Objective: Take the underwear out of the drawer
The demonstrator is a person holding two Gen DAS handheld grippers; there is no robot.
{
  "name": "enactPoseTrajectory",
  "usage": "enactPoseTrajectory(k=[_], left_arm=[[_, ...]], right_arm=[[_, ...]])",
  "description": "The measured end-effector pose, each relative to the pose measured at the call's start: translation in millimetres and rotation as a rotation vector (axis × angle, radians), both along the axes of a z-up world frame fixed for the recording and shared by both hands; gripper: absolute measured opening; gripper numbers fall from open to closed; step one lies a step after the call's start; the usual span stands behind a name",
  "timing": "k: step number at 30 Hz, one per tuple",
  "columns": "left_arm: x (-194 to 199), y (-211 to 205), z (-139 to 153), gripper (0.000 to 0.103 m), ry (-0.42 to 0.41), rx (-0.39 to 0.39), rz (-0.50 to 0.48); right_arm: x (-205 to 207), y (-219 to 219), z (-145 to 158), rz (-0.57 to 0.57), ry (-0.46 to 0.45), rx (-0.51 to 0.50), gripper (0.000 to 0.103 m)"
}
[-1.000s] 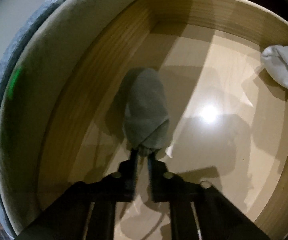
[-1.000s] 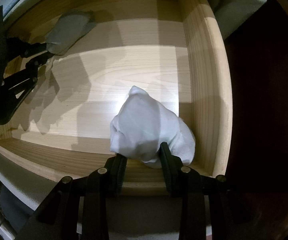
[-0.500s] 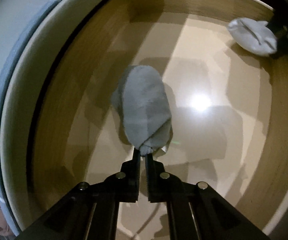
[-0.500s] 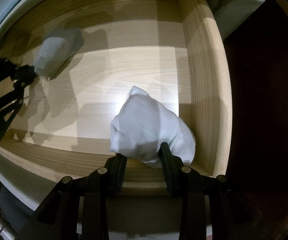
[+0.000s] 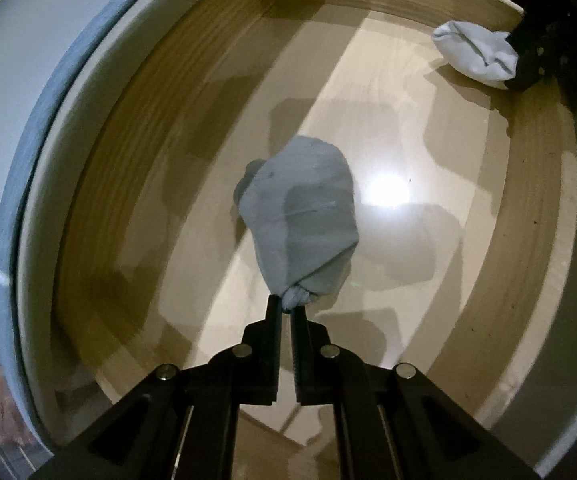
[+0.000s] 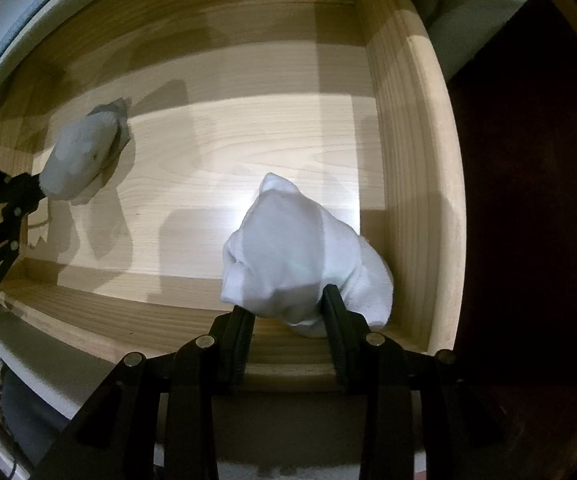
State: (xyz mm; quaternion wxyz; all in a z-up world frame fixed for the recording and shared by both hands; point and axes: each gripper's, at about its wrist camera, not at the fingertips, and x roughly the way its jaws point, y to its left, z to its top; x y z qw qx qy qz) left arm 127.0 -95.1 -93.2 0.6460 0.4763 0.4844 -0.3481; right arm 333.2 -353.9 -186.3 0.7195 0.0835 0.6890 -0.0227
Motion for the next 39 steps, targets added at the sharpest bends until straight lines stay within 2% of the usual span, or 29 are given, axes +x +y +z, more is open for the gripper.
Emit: enactPoseTrajectory(k=[5, 9, 14, 20, 25, 32, 39], left_arm=[[-6.3, 4.0, 0.4, 0.004, 0.003, 0.026, 0.042], [-1.6, 11.8, 8.5, 0.004, 0.027, 0.019, 0.124], [1.7, 27.3, 6.9, 0.004, 0.053, 0.039, 0.267], [14.6, 26.6, 15.5, 0.004, 0.111, 0.027, 0.428], [-7.1, 54.6, 21.1, 0.004, 0.175, 0.0, 0.592], [-5.5, 69.1, 19.5, 0.004, 0.243, -0.021, 0.815], [-4.3, 81.1, 16.2, 0.005, 0.243, -0.044, 0.854]], right_arm=[[-0.3, -1.4, 1.0, 0.0, -0.005, 0.002, 0.035], [0.2, -0.9, 1.6, 0.002, -0.005, 0.0, 0.035], [0.2, 1.5, 1.4, 0.004, -0.002, -0.004, 0.035], [2.7, 4.9, 1.6, 0.011, -0.001, -0.008, 0.035], [6.0, 8.0, 2.1, 0.027, 0.008, -0.01, 0.035], [13.8, 11.0, 3.2, 0.058, 0.033, -0.005, 0.036], [25.8, 14.3, 4.3, 0.081, 0.05, 0.011, 0.039]])
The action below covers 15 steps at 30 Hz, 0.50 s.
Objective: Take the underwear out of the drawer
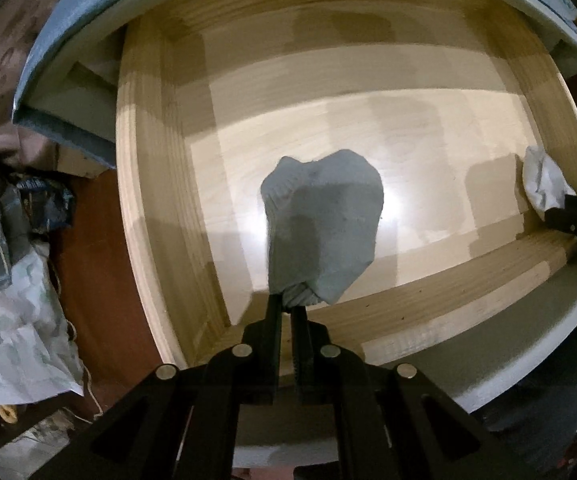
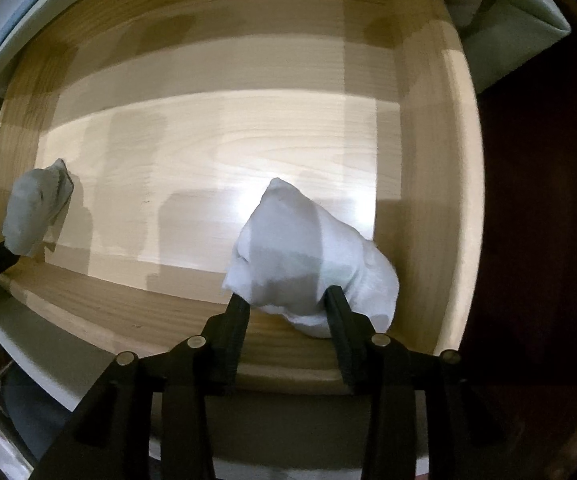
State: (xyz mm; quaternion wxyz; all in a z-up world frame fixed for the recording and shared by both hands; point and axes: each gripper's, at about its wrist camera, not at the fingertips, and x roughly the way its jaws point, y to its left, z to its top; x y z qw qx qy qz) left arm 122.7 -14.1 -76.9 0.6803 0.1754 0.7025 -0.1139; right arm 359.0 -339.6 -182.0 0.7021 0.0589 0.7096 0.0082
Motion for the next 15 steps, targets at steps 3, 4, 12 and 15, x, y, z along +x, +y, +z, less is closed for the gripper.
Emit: enactPoseTrajectory(k=[3, 4, 12, 15], left_arm=[[-5.0, -5.3, 7.2, 0.007, 0.002, -0.029, 0.005], [-5.5, -6.2, 7.5, 0.008, 0.006, -0.037, 0.008], [-4.1, 3.7, 22.4, 0.057, -0.009, -0.122, 0.021], [-2.9, -3.7, 29.8, 0.058, -0.026, -0.136, 0.015]], right_arm=[[4.6, 2.3, 0.4, 0.012, 0.0, -0.003, 0.039], [6.1, 0.4, 0.7, 0.012, 0.0, -0.003, 0.039], [6.4, -1.5, 1.0, 0.014, -0.004, 0.021, 0.043], [4.3, -2.9, 0.2, 0.012, -0.006, 0.024, 0.045]])
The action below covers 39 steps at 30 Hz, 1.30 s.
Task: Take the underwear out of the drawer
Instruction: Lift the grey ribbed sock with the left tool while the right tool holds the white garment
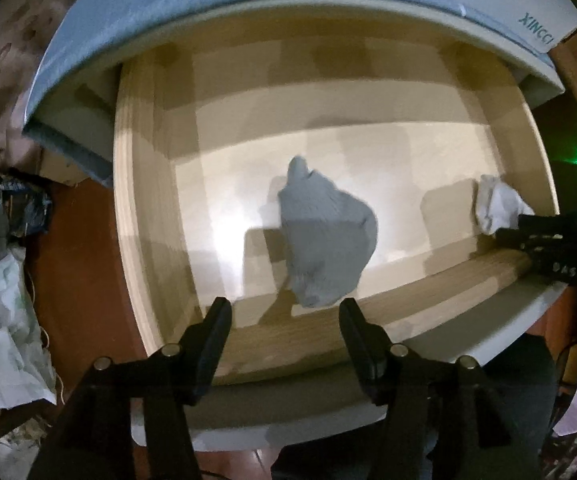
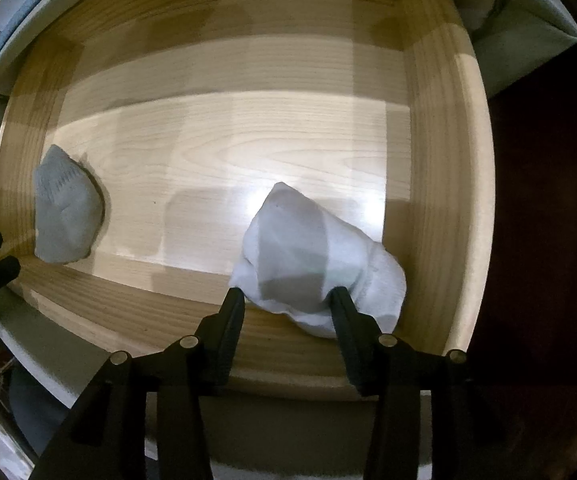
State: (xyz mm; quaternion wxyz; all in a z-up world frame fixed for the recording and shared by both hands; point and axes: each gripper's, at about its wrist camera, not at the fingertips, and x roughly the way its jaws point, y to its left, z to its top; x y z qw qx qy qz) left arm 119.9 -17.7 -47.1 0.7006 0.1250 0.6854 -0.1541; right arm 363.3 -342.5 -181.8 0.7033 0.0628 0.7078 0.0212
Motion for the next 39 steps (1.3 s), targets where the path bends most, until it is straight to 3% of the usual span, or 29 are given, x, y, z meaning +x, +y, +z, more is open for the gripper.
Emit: enactPoseTrajectory(k=[12, 24, 39], left_arm=[[18.9, -26.8, -19.7, 0.058, 0.045, -0.04, 0.059], [29.9, -37.8, -52.1, 0.059, 0.101, 0.012, 0.141], [30.9, -36.0, -60.3, 0.059, 0.104, 0.018, 0.176]], right_arm=[[-4.8, 7.1, -2.1, -0.001, -0.008, 0.001, 0.05], [-5.4, 17.2, -3.0, 0.008, -0.004, -0.017, 0.055], [5.2, 19.3, -0.9, 0.016, 0.011, -0.051, 0.06]])
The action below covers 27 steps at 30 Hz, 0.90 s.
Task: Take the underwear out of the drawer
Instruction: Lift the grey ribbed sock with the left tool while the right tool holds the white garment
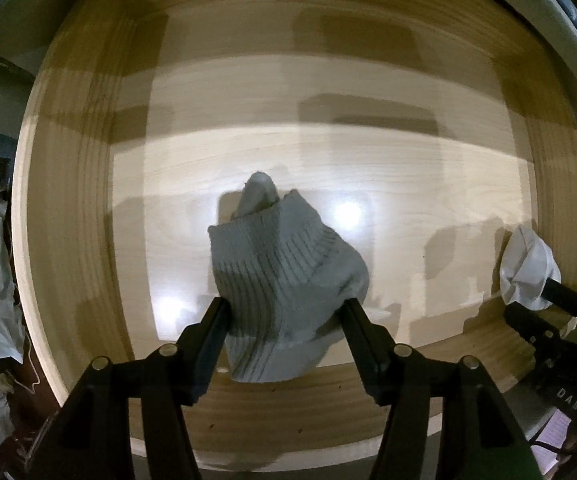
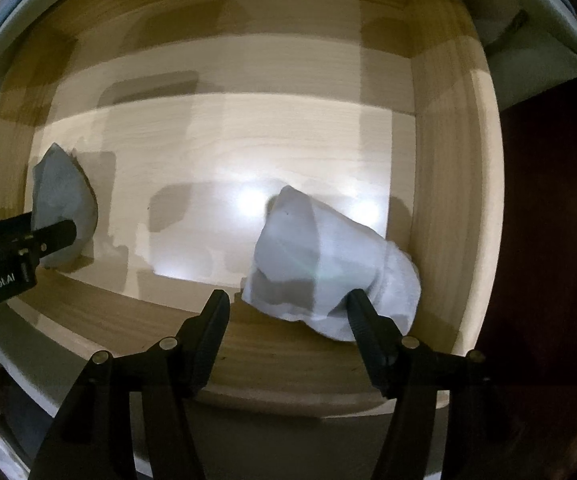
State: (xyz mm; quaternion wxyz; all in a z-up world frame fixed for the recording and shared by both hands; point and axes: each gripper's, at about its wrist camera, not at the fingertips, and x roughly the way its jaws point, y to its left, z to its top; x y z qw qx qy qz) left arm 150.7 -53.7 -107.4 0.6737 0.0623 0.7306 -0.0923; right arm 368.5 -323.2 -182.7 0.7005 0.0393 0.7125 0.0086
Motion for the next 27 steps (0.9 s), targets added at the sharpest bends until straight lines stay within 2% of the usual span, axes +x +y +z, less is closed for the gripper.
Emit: enactPoseTrajectory(k=[2, 5, 12, 27], left_arm=[[-1.7, 3.1, 1.2, 0.059, -0.005, -0.006, 0.0], [-5.3, 5.1, 1.5, 0.049, -0.018, -0.018, -0.003], [-14.2, 9.1, 4.8, 0.037, -0.053, -0.022, -0.003], [-28.8, 21.8, 21.9, 0.029, -0.078, -0.028, 0.004]], right_arm=[[0.4, 0.7, 0.8, 0.003, -0.002, -0.005, 0.06], [-0.2, 10.8, 1.2, 0.008, -0.002, -0.013, 0.06], [0.2, 9.5, 4.1, 0.011, -0.003, -0.007, 0.06], [-5.5, -9.7, 16.3, 0.007, -0.007, 0.017, 0.06]])
